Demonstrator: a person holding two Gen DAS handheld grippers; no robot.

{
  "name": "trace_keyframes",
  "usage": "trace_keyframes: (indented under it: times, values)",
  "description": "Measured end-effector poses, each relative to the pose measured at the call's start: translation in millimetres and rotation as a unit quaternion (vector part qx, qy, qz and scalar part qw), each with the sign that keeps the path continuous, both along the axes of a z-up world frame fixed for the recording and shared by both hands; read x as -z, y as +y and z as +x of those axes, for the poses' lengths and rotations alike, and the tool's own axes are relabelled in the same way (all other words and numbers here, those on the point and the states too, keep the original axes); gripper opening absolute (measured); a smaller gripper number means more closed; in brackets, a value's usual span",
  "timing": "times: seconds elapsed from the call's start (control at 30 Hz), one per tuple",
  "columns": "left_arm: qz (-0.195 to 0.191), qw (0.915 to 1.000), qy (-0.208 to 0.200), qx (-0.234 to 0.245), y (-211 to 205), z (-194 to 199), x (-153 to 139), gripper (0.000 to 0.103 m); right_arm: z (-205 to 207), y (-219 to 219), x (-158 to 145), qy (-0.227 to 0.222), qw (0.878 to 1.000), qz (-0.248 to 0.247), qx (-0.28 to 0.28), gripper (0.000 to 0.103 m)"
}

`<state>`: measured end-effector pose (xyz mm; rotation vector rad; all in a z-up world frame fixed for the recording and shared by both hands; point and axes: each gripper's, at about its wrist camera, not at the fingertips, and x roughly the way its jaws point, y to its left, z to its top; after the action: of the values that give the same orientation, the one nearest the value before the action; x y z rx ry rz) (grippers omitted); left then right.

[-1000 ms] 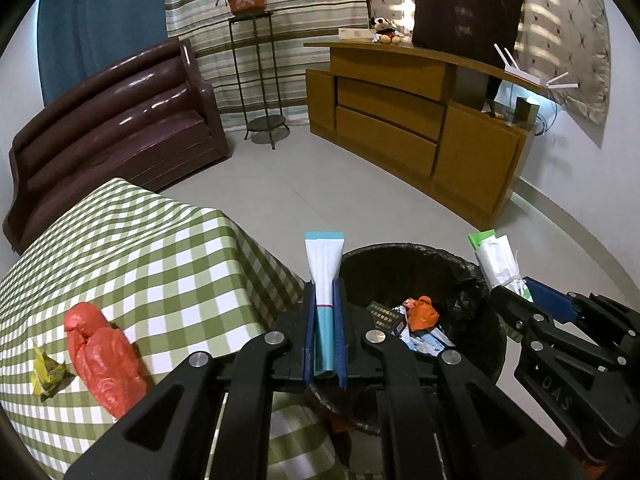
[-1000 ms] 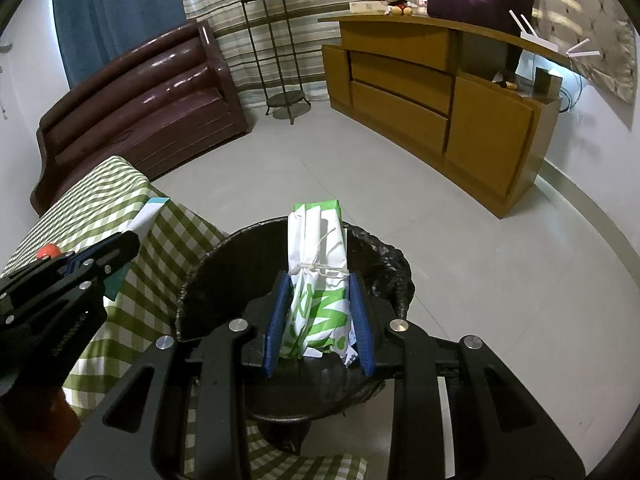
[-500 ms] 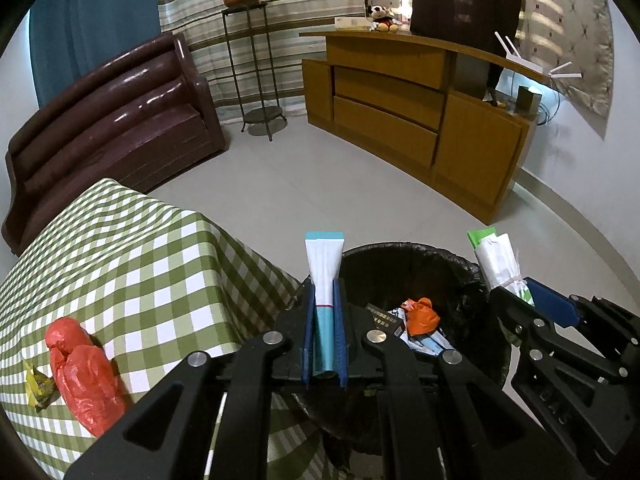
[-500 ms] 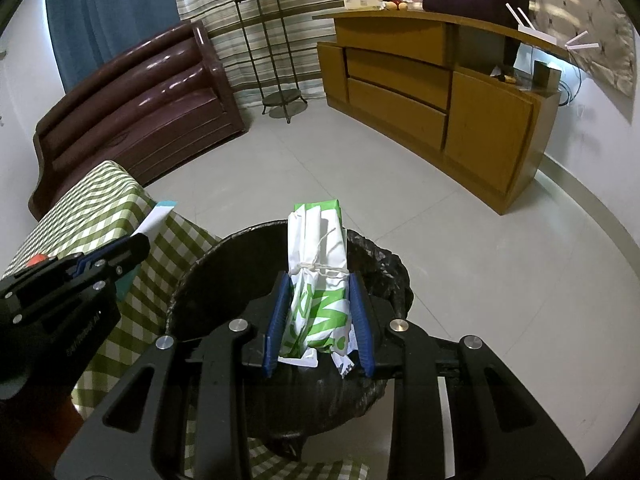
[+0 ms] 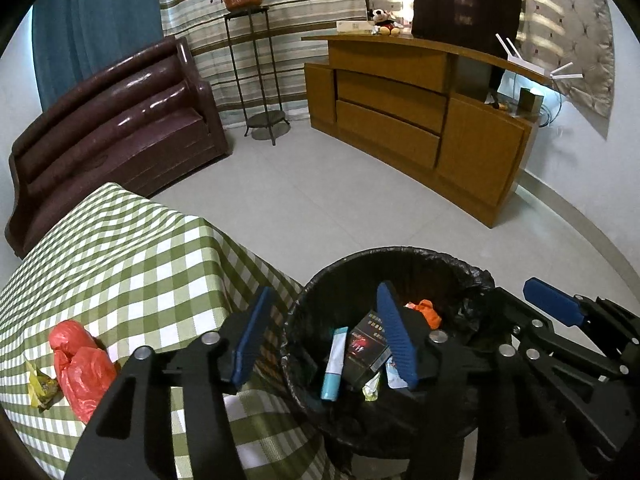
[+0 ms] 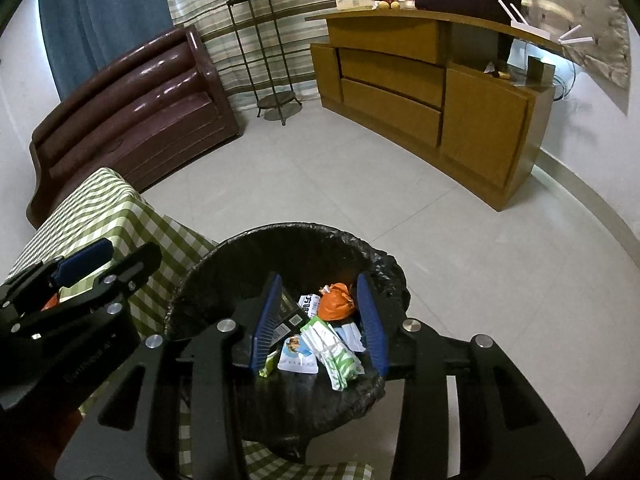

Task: Collect trash
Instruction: 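Move both open tools back toward the red bag and yellow wrapper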

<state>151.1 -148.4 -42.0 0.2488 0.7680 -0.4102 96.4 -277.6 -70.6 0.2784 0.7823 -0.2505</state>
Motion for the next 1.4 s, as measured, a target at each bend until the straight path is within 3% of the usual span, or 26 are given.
trace_keyframes:
  times: [0.3,0.6,0.97,1.1,1.4]
  values:
    - [0.006,0.9999,-0.009,0.006,-1,-2,-2,0.062,-9,-2,-7,-0.004,1.0,-0.005,0.011,0.04]
    - [-0.006,0.9998,-0.017,0.003,13,-10,-14,0.062,-12,8,-11,-0.003,1.0,-0.006,0.003,0.041]
    - [-0.018,0.9991,-0.023,-0.031,69,-27,-33,0.065,-7,59,-21,-0.006,0.999,-0.007,-0.047,0.048]
    - [-0.017,0.9981,-0.026,-0.054,95,-31,-35,0.068,-5,82,-25,-0.009,0.998,-0.009,-0.069,0.057]
    - [-0.01,0.9936,-0.035,-0.107,154,-36,-40,0.071,5,138,-29,-0.005,0.993,-0.015,-0.119,0.058]
